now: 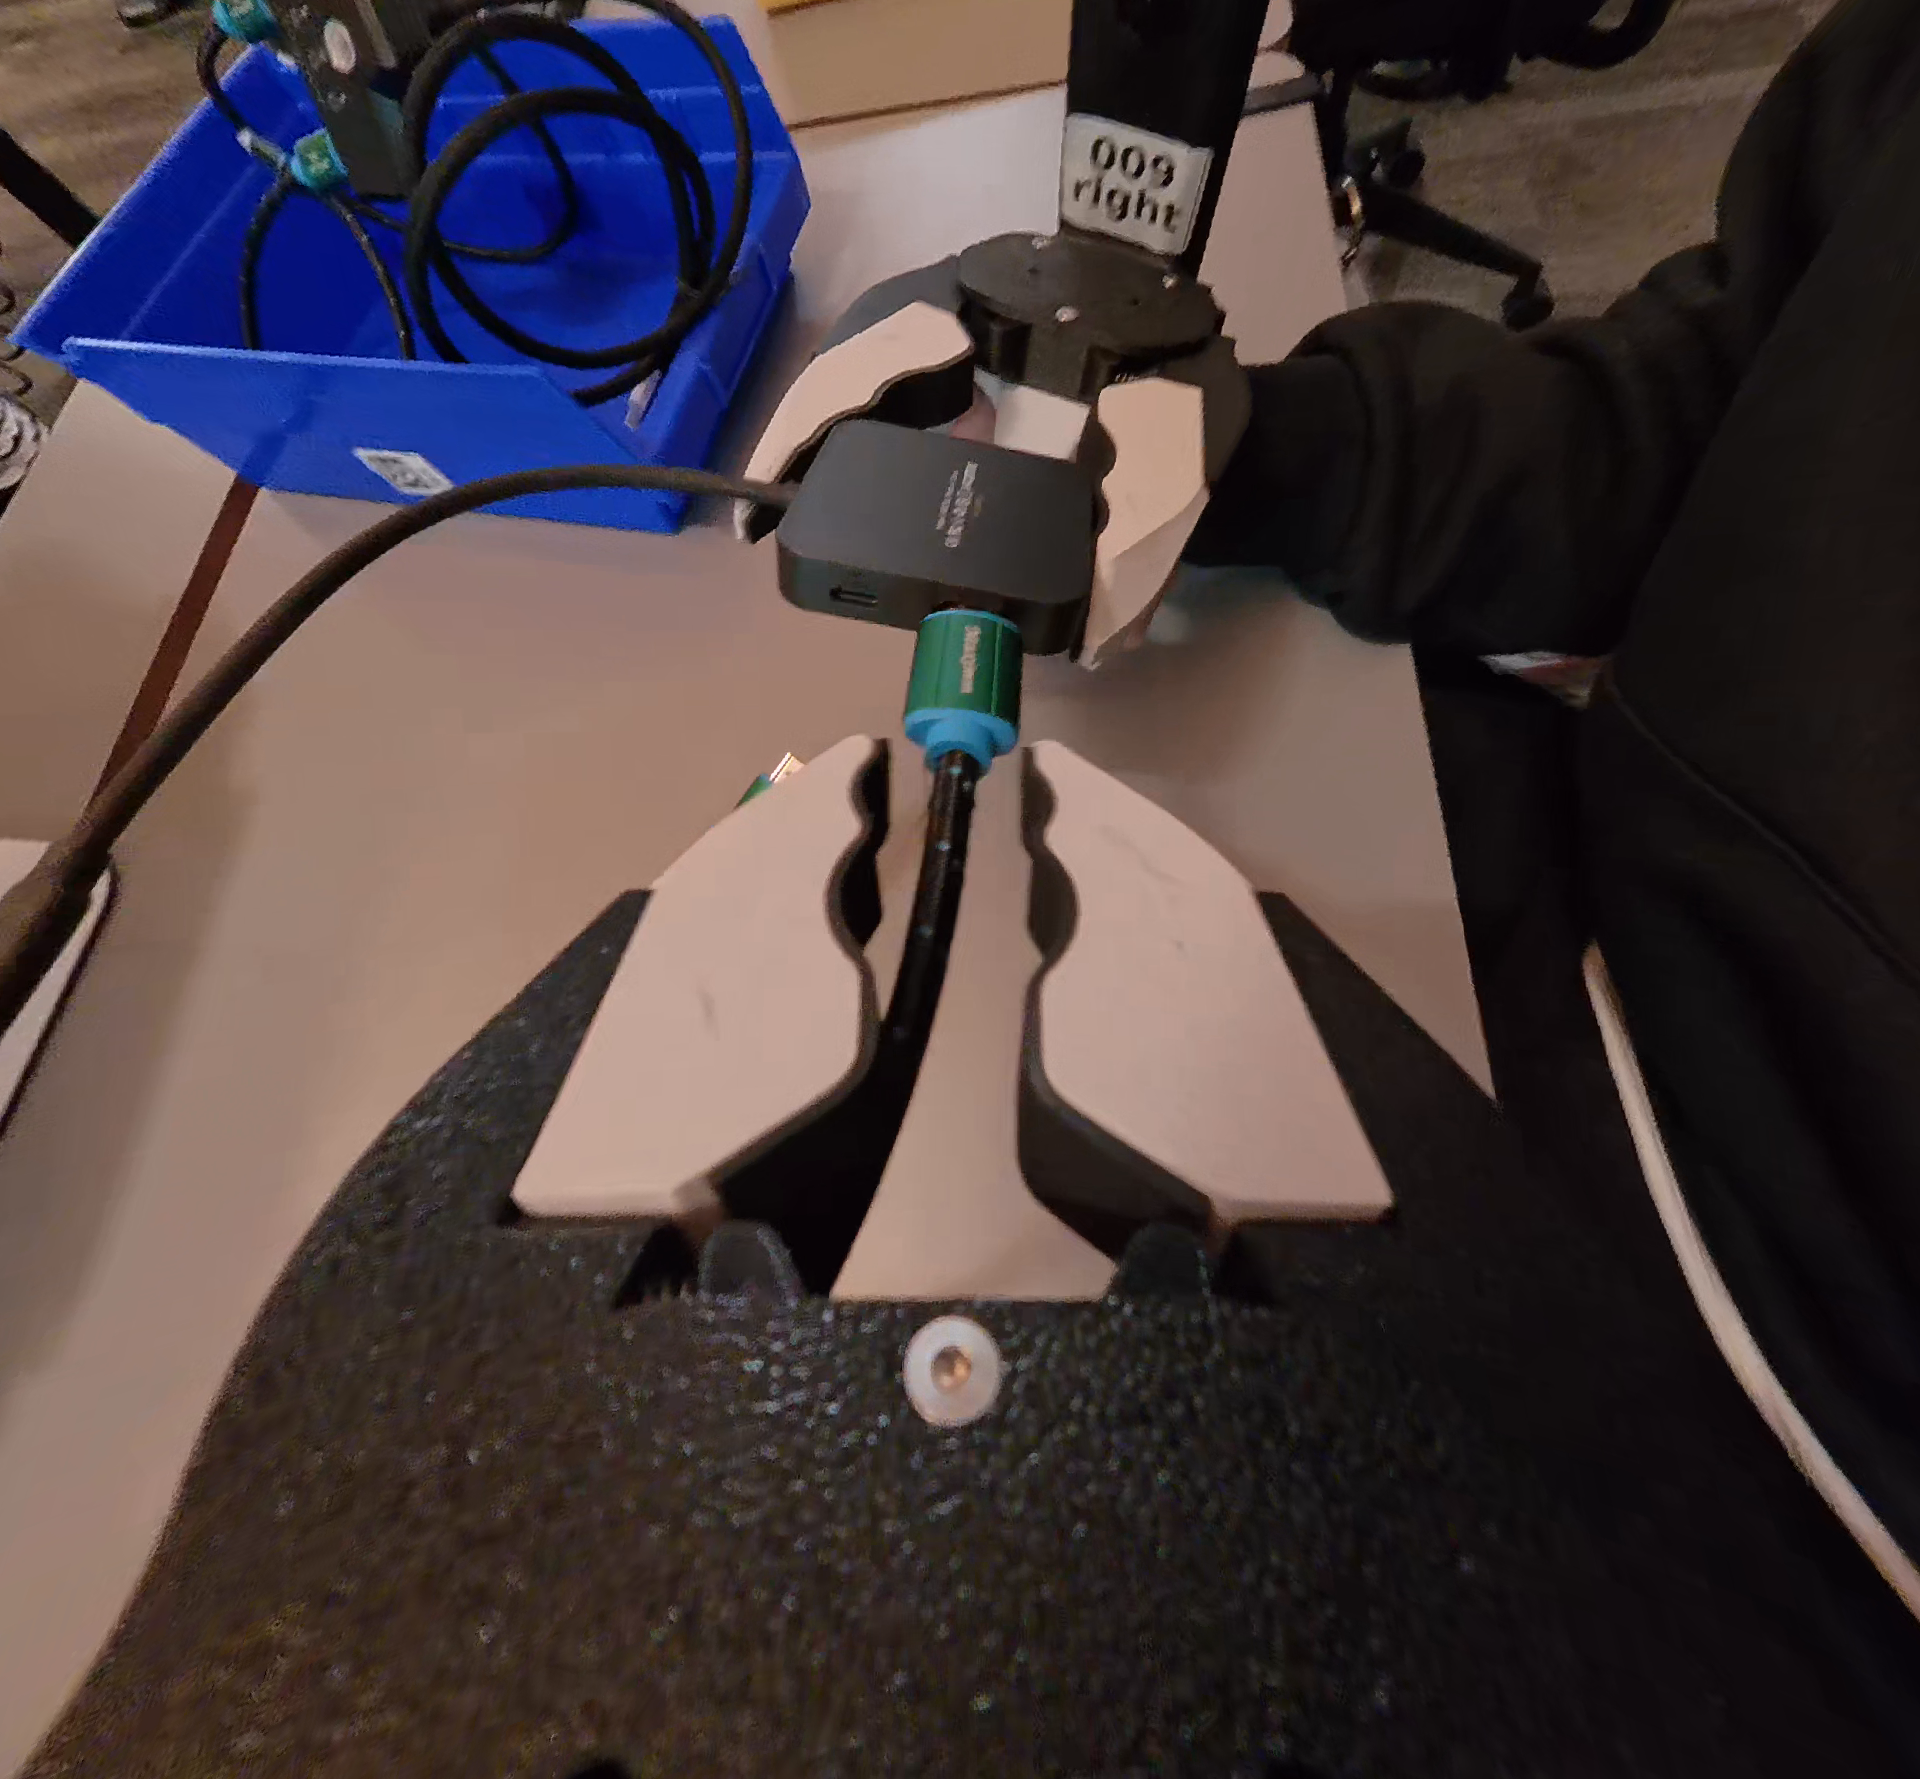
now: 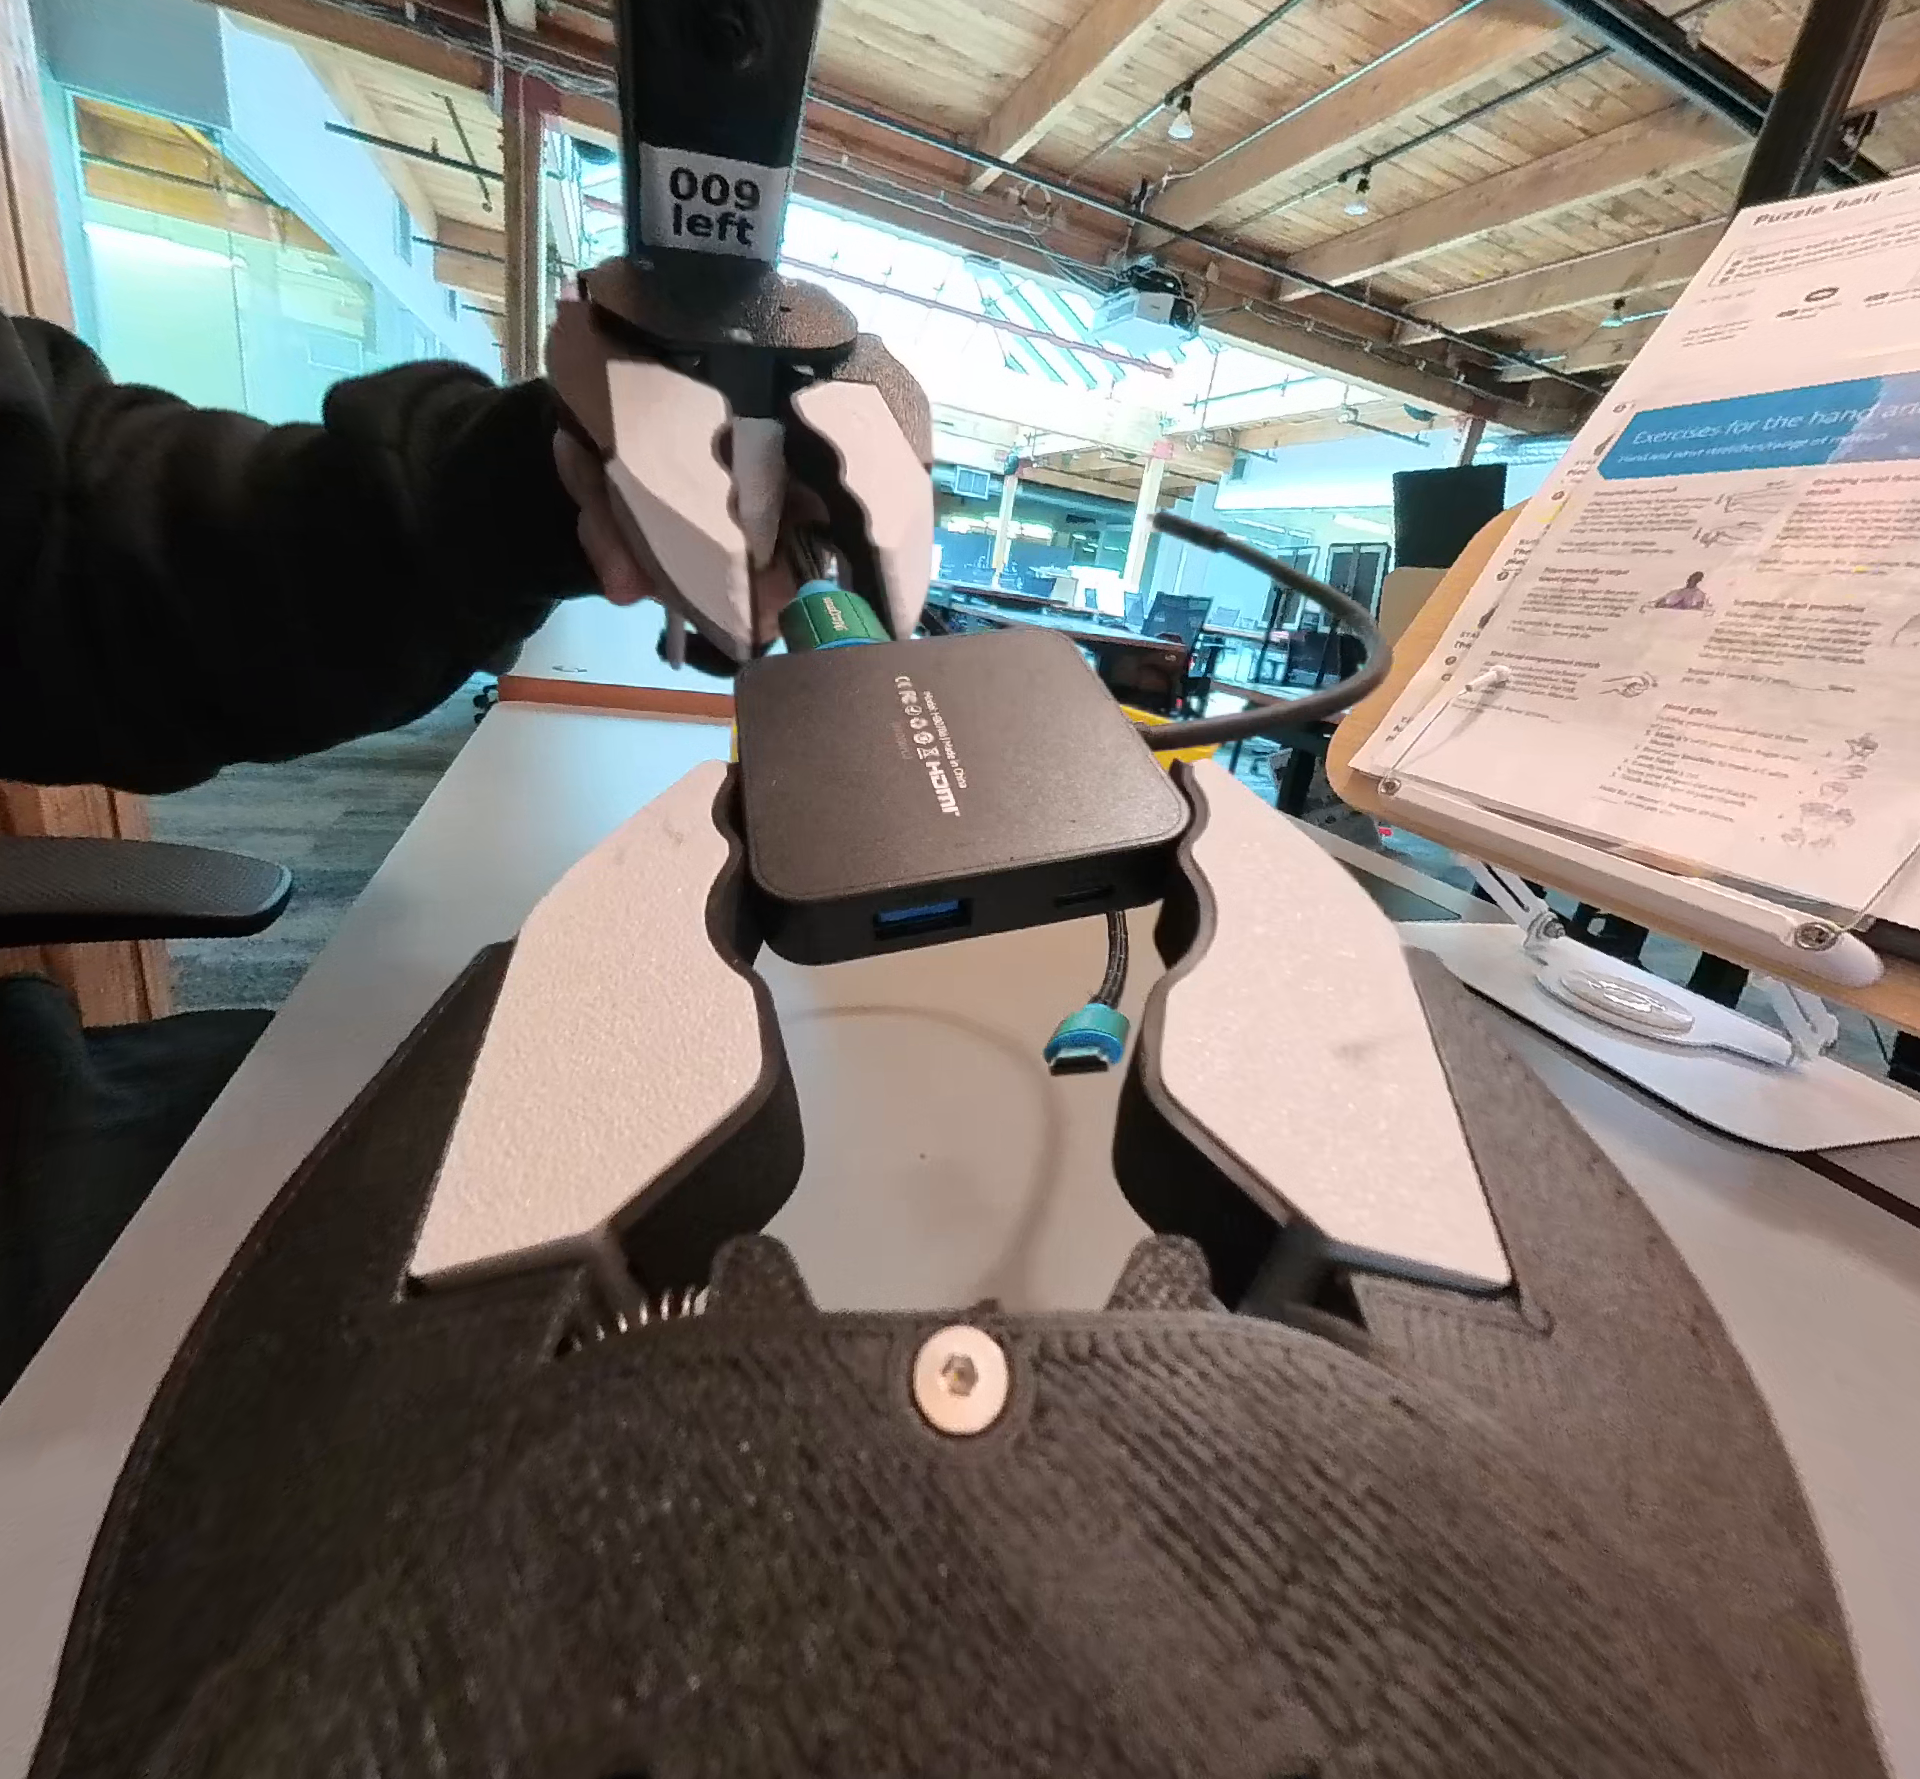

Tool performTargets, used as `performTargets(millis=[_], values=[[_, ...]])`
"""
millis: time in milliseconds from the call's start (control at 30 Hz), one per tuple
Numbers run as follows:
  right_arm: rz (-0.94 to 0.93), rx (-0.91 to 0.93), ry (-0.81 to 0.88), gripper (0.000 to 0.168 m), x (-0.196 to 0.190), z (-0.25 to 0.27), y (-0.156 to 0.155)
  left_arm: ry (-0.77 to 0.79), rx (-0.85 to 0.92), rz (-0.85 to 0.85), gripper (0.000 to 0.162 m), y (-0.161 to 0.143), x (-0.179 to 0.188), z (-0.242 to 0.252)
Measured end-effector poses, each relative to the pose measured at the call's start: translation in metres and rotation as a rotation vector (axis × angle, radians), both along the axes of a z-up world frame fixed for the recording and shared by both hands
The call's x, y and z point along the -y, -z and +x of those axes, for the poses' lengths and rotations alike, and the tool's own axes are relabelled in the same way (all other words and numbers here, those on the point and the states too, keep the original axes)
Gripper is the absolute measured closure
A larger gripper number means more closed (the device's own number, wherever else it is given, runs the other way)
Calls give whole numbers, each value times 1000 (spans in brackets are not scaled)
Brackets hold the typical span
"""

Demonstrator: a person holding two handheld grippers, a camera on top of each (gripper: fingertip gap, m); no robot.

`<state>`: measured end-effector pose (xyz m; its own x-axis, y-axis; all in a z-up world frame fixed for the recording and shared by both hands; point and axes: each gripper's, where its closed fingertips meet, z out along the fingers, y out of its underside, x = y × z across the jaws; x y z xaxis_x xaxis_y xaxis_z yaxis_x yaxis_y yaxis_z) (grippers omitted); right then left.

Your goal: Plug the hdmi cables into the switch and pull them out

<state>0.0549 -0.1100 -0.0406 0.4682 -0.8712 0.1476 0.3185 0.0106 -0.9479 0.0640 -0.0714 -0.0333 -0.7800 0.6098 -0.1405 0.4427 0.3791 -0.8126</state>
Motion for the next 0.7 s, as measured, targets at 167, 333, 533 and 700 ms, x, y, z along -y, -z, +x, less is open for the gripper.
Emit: performTargets(millis=[167, 333, 533, 700], values=[[-16, -14, 1, 91, -2, 1, 3, 2, -7, -12, 139, -1, 2, -3], [11, -6, -20, 92, -5, 1, -1, 0, 11, -11, 141, 5, 5, -6], [-2, -33, -5, 92, -2, 3, 4, -7, -90, -52, 147, -4, 8, -6], [6, -40, -10, 92, -3, 4, 4, -18, -65, -40, 140, -3, 7, -2]])
